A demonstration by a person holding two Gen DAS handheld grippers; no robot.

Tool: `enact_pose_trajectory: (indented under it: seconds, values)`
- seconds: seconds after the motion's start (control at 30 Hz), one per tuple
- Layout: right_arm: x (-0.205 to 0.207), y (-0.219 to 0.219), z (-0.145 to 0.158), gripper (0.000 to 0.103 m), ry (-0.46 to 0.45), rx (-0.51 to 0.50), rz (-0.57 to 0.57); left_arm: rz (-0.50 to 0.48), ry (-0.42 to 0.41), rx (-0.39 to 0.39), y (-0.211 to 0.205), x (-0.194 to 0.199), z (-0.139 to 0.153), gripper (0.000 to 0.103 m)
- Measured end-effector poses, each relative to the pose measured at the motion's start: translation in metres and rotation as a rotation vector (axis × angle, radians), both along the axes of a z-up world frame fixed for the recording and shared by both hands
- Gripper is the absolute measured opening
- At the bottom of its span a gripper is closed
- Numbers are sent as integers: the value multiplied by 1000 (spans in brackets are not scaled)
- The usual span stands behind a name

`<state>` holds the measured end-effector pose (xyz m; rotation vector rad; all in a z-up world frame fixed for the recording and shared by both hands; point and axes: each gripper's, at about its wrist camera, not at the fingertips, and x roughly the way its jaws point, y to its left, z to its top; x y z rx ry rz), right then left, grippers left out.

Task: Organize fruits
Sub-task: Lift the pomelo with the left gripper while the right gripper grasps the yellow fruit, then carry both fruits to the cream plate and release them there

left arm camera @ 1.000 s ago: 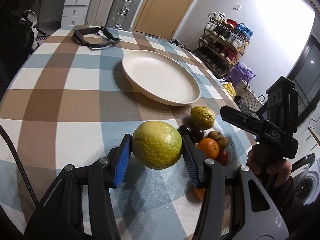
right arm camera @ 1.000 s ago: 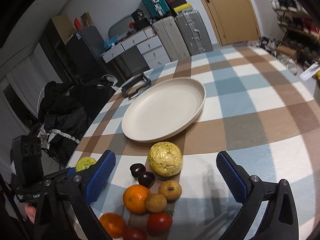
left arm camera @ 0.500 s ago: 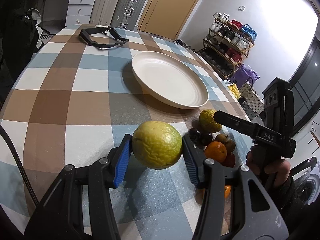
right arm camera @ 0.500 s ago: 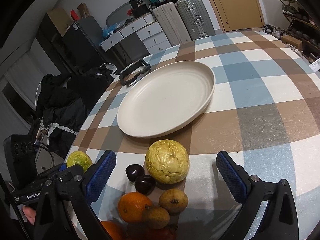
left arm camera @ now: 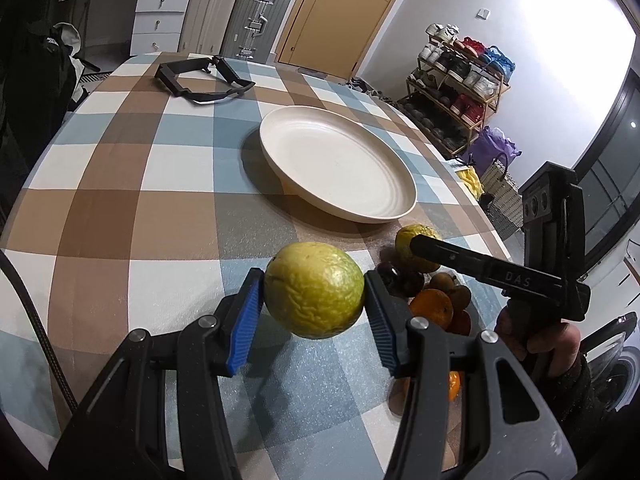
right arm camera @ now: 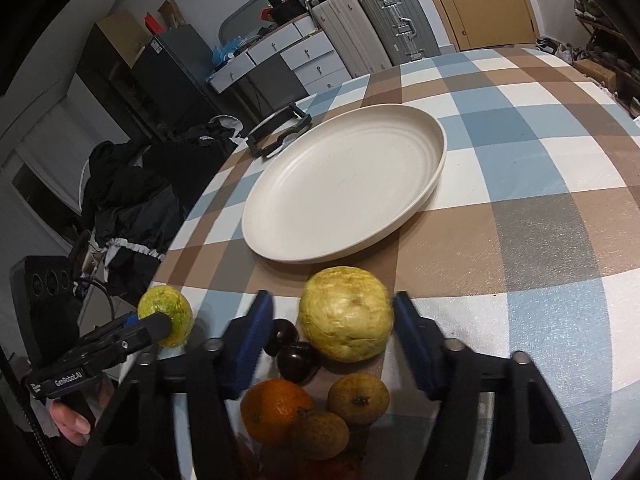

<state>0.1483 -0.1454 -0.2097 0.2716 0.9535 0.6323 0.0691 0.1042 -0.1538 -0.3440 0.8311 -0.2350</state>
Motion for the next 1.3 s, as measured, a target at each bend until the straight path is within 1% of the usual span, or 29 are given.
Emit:
enact_pose_trajectory:
  seconds: [0.03,0.07,0.13,0.3,0.47,0.77,0.9,1.1,1.3]
  values:
    - [0,-1,-1,49,8,2,-1,-2,-2,6,-1,1,1,47]
    - [0,-2,-1,49,14,9,-3,-4,-3,13,-3,1,1,47]
    - [-1,-3,-1,49,12,21,5,-7,-4,18,-4,4,2,47]
    - [-8,-10,7,48,-36,41,-6,-16,-8,25,-10,11,6,47]
    - [-7,-19,12,48,-52,54,-20,-14,-25,30,-13,23,15,47]
    - [3,-33,37,48,-108,96,-20,-12,-61,33,-16,57,37,47]
    - [17,-33,54,48,-133,111,-10,-13,-67,29,-17,82,46,47]
    - [48,-29,78,48,-170,124,9,-16,-94,58,-18,125,62,47]
    - [93,-15,99,48,-191,132,33,-37,-78,67,-19,173,62,47]
